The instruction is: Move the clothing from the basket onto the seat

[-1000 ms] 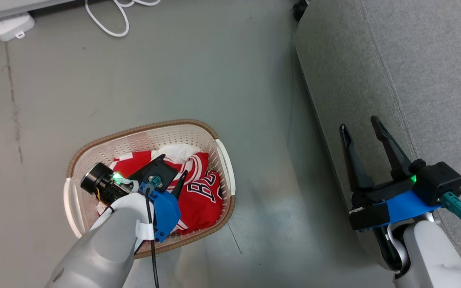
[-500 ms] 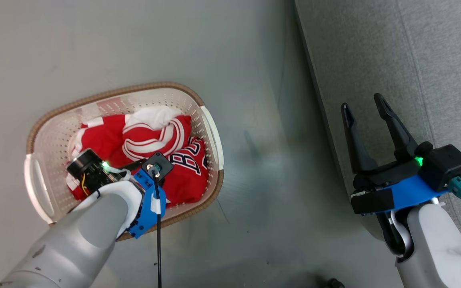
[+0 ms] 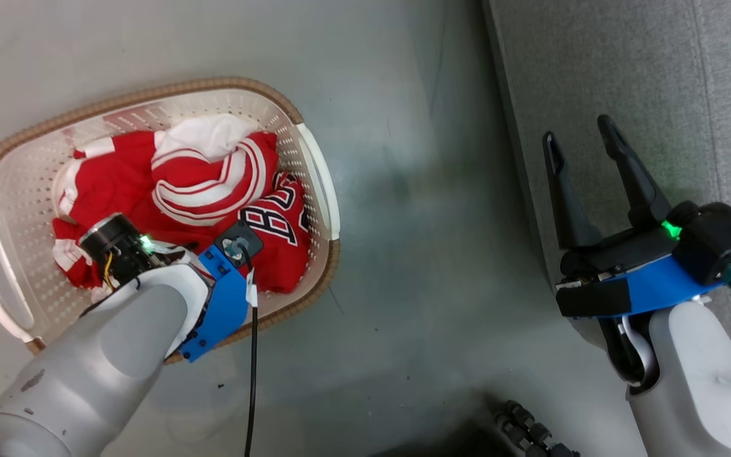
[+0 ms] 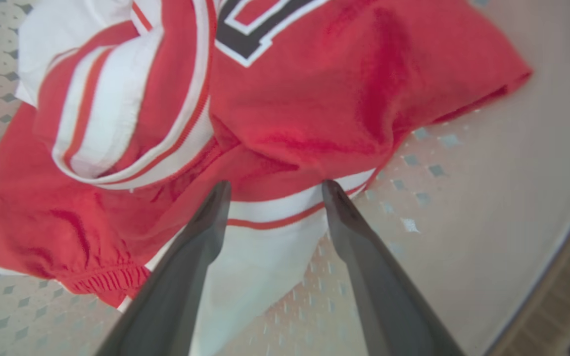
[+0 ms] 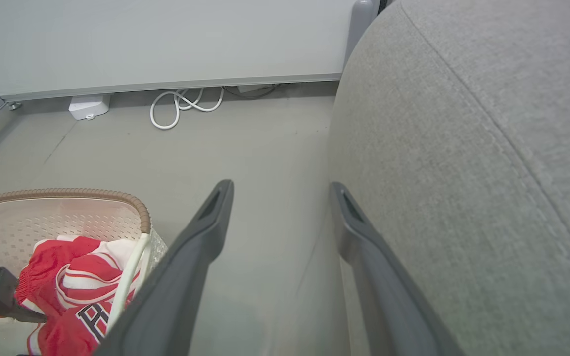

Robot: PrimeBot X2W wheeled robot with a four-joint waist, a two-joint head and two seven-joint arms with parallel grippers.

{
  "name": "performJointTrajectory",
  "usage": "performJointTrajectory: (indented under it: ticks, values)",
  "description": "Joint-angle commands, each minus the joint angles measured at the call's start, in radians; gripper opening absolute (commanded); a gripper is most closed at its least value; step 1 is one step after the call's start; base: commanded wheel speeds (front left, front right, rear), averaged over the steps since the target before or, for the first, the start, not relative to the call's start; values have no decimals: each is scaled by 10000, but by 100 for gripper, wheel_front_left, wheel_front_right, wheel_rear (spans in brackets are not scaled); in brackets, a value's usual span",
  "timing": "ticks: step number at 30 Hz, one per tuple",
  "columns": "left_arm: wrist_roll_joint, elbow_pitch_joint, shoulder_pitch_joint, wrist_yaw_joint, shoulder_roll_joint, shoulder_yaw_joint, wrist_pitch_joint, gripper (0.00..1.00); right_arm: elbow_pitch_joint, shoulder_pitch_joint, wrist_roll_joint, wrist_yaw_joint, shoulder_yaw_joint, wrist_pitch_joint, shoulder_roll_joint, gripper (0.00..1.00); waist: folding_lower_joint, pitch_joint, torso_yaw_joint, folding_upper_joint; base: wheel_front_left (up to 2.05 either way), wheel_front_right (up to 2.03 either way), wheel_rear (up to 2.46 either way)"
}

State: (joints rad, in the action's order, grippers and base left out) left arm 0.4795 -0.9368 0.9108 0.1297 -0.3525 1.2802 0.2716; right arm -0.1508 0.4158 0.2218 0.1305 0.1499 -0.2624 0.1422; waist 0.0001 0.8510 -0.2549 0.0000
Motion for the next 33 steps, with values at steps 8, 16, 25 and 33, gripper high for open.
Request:
performJointTrajectory:
  ticks: [8, 16, 25, 33]
  values:
    - [-203, 89, 464, 7, -206, 31, 319, 100, 251, 415, 4, 4, -19, -38, -77, 100, -1, 808, -158, 0, 0, 0, 0]
    - [-402, 207, 502, 8, -260, 32, 553, 0, 236, 566, 17, 4, -26, -38, -117, 100, -1, 1026, -202, 0, 0, 0, 0]
    - [-240, 279, 447, 8, -140, 32, 443, 0, 202, 527, -8, 4, -87, -38, -60, 100, -1, 792, -55, 0, 0, 0, 0]
    - [125, 287, 314, 8, 220, 32, -314, 0, 137, 420, -76, 4, -123, -38, 84, 100, -1, 101, 326, 0, 0, 0, 0]
